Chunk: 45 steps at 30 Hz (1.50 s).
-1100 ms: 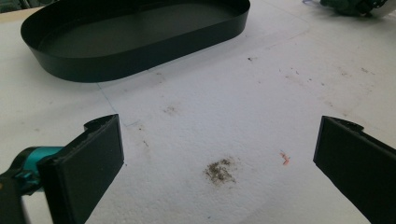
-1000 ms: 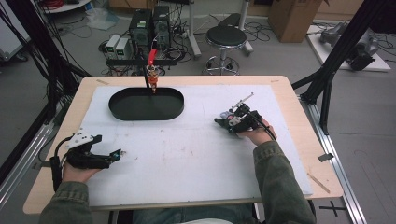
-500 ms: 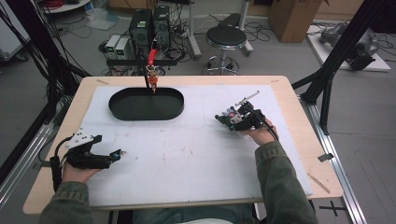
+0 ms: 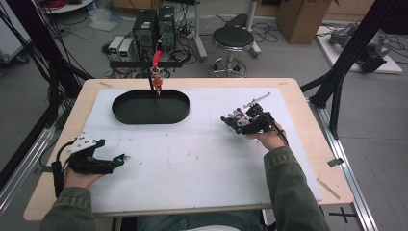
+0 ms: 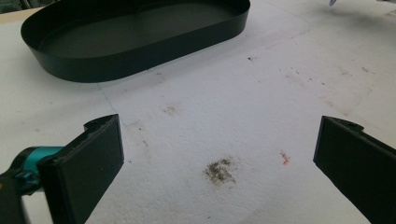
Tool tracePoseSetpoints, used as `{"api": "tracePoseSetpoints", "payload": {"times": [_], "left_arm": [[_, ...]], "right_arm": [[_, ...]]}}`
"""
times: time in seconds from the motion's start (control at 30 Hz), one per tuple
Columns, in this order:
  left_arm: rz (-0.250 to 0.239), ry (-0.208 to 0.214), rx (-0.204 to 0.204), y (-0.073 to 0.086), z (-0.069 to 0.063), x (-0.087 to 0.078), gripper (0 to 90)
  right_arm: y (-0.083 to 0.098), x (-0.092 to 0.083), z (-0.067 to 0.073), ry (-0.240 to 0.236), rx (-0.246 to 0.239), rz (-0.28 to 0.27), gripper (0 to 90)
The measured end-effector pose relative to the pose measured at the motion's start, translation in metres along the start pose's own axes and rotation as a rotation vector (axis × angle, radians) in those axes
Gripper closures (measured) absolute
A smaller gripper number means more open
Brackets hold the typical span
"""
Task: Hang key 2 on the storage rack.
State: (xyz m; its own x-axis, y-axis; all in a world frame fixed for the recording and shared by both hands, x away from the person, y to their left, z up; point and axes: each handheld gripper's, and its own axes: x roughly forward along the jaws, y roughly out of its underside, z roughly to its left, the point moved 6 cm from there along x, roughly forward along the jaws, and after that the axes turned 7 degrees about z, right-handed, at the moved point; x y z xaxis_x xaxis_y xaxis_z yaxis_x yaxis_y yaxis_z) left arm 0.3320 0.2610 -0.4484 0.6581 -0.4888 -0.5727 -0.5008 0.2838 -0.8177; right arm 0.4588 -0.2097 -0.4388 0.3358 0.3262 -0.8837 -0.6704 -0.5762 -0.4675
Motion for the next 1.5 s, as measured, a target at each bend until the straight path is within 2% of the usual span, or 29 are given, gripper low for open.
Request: {"api": "tracePoseSetpoints", "payload": {"times": [0.33,0.67,0.93,1.07,1.23,1.5], "left_arm": [[-0.001,0.001,-0.002,0.000,-0.001,0.001,2.0],[-0.001,0.001,-0.001,0.000,0.000,0.001,2.0],[-0.001,0.001,-0.003,0.000,0.000,0.001,2.0],[-0.002,0.003,0.000,-0.001,0.000,0.001,2.0],[-0.008,0.002,-0.002,-0.001,0.000,-0.001,2.1],[-0.012,0.005,-0.003,-0.001,0.000,-0.001,2.0]], "right_arm": [[-0.013,-0.012,0.006,-0.021,-0.004,-0.040,46.9],[-0.042,-0.029,0.017,-0.030,-0.040,-0.069,47.0],[-0.066,-0.031,0.025,-0.063,-0.054,-0.072,47.0],[-0.080,-0.035,0.031,-0.063,-0.076,-0.080,46.9],[-0.099,-0.038,0.037,-0.069,-0.077,-0.094,46.9],[-0.119,-0.040,0.048,-0.082,-0.099,-0.098,46.9]]}}
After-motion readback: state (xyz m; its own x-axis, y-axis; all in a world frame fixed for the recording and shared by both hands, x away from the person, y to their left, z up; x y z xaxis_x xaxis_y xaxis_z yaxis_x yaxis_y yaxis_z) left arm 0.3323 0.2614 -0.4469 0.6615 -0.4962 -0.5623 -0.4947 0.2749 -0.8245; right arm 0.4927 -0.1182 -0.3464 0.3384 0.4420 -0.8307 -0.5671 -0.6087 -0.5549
